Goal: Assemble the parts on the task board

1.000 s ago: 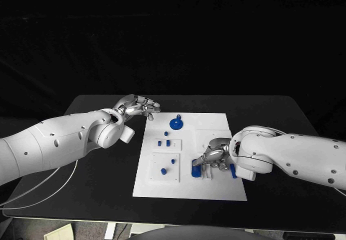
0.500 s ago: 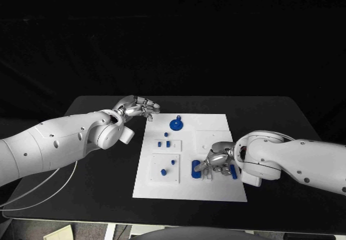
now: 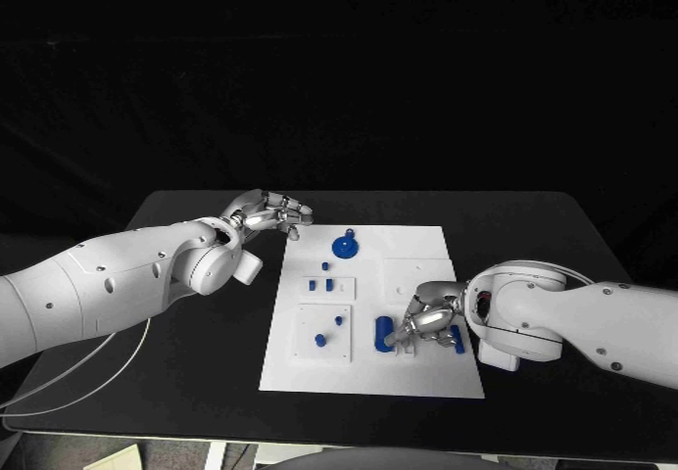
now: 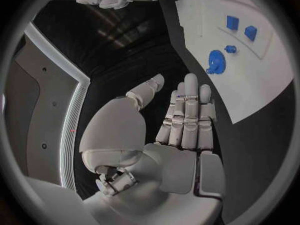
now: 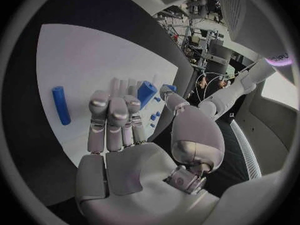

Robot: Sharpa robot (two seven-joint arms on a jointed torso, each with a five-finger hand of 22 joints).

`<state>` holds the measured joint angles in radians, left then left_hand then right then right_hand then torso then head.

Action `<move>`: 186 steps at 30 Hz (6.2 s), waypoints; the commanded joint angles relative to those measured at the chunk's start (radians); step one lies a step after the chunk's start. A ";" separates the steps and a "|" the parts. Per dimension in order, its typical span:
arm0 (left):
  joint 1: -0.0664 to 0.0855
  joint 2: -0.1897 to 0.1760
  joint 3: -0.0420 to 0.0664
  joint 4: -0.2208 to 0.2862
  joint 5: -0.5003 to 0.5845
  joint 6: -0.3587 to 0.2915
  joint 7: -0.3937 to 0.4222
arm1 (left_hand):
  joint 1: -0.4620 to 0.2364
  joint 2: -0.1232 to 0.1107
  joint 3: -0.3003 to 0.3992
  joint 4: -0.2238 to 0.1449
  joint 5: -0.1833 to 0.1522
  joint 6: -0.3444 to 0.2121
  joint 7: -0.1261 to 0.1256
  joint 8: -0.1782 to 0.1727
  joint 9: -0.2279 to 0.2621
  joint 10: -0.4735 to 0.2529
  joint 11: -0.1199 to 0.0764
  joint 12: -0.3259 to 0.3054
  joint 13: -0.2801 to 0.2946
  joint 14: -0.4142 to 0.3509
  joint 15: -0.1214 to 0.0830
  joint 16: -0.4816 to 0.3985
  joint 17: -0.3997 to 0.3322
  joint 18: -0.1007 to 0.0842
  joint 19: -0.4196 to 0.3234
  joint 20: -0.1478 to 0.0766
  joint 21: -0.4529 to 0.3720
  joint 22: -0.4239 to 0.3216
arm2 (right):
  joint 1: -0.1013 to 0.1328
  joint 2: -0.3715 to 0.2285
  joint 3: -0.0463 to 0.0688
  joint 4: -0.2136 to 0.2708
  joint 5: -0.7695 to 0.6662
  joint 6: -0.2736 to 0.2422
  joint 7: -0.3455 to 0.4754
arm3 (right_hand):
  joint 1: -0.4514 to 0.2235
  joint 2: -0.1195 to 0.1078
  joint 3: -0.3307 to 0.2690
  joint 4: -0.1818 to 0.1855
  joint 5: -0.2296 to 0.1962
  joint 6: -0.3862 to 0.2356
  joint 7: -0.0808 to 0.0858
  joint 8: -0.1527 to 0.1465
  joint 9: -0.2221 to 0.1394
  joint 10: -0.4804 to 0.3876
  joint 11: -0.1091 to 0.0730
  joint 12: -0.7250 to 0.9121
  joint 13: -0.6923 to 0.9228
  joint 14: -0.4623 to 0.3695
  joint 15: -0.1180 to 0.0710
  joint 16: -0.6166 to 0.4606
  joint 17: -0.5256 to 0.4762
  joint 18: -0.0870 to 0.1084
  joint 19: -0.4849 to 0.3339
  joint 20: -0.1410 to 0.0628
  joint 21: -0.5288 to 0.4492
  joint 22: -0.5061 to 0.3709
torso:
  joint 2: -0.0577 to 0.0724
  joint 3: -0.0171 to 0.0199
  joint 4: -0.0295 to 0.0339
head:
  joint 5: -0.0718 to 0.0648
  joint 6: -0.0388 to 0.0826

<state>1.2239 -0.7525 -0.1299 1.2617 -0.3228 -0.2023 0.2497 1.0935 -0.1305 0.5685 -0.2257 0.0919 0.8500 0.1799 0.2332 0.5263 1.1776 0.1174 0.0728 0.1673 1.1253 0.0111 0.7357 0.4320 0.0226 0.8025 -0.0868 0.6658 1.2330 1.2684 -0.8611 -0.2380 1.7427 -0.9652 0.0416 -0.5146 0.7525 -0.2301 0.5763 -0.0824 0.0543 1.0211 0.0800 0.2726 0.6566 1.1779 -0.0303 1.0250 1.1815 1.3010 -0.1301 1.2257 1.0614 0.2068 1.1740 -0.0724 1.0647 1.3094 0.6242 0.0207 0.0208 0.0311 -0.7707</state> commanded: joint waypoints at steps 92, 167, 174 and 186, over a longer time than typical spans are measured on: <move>0.001 -0.006 0.001 0.001 0.006 0.015 0.003 | -0.006 0.007 -0.001 0.006 0.004 -0.003 -0.003 0.010 -0.001 -0.002 0.001 0.000 -0.002 0.008 -0.001 -0.009 0.009 0.014 0.008 -0.001 -0.009 0.005 | -0.018 -0.025 0.017 -0.012 -0.062 -0.015 0.068 | 0.009 0.012 0.073 -0.026 0.015 0.017 0.004 -0.027 -0.003 0.017 0.002 -0.022 0.011 0.009 -0.004 -0.017 0.007 0.055 0.007 0.016 0.000 0.004 | 0.000 0.0005 -0.0010 | -0.001 -0.012; 0.000 -0.013 0.000 0.008 0.006 0.019 0.004 | -0.007 0.007 -0.002 0.009 0.004 -0.002 -0.004 0.013 -0.002 0.000 0.000 0.001 -0.003 0.009 -0.001 -0.013 0.016 0.013 0.008 -0.001 -0.011 0.009 | -0.040 -0.137 0.003 -0.036 -0.331 0.068 -0.071 | 0.129 0.012 0.164 -0.019 -0.005 0.018 0.004 -0.018 0.037 0.032 0.003 -0.015 0.019 0.017 0.000 -0.008 0.015 0.055 0.016 0.018 0.009 0.009 | 0.002 0.0002 0.0000 | -0.068 -0.001; 0.000 -0.012 0.000 0.009 0.006 0.020 0.003 | -0.008 0.007 -0.002 0.009 0.004 -0.002 -0.004 0.013 -0.002 0.000 0.000 0.001 -0.003 0.009 -0.001 -0.014 0.016 0.013 0.008 -0.001 -0.011 0.009 | -0.066 -0.107 0.002 -0.043 -0.414 0.059 -0.077 | 0.137 0.024 0.158 -0.033 -0.005 0.024 0.002 -0.016 0.038 0.034 0.002 -0.015 0.018 0.017 0.000 -0.006 0.016 0.055 0.014 0.019 0.012 0.011 | 0.001 0.0001 -0.0003 | -0.067 -0.003; 0.000 -0.016 0.000 0.010 0.006 0.022 0.002 | -0.010 0.009 -0.002 0.011 0.004 -0.002 -0.004 0.014 -0.002 0.000 0.001 0.001 -0.003 0.009 -0.001 -0.015 0.019 0.013 0.009 -0.001 -0.012 0.010 | -0.096 -0.078 0.001 -0.046 -0.477 0.074 -0.082 | 0.137 0.015 0.149 -0.043 -0.005 0.027 0.002 -0.017 0.037 0.035 0.001 -0.016 0.018 0.017 0.000 -0.005 0.017 0.055 0.013 0.022 0.014 0.012 | 0.001 -0.0006 -0.0005 | -0.066 -0.006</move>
<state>1.2239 -0.7692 -0.1302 1.2684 -0.3225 -0.1943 0.2455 1.0902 -0.1271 0.5667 -0.2185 0.0919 0.8500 0.1799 0.2410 0.5261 1.1776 0.1172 0.0728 0.1657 1.1253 0.0111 0.7240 0.4495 0.0153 0.8045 -0.0888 0.6581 1.2418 1.2005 -0.9490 -0.2172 1.7041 -1.4116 0.0672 -0.5919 0.8840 -0.2071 0.7256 -0.1206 0.0543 1.0526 0.0778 0.3032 0.9695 1.2084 -0.0285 1.0094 1.2001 1.3188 -0.1265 1.2157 1.0766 0.2157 1.1911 -0.0533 1.0724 1.3094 0.6251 0.0206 0.0209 -0.0353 -0.7766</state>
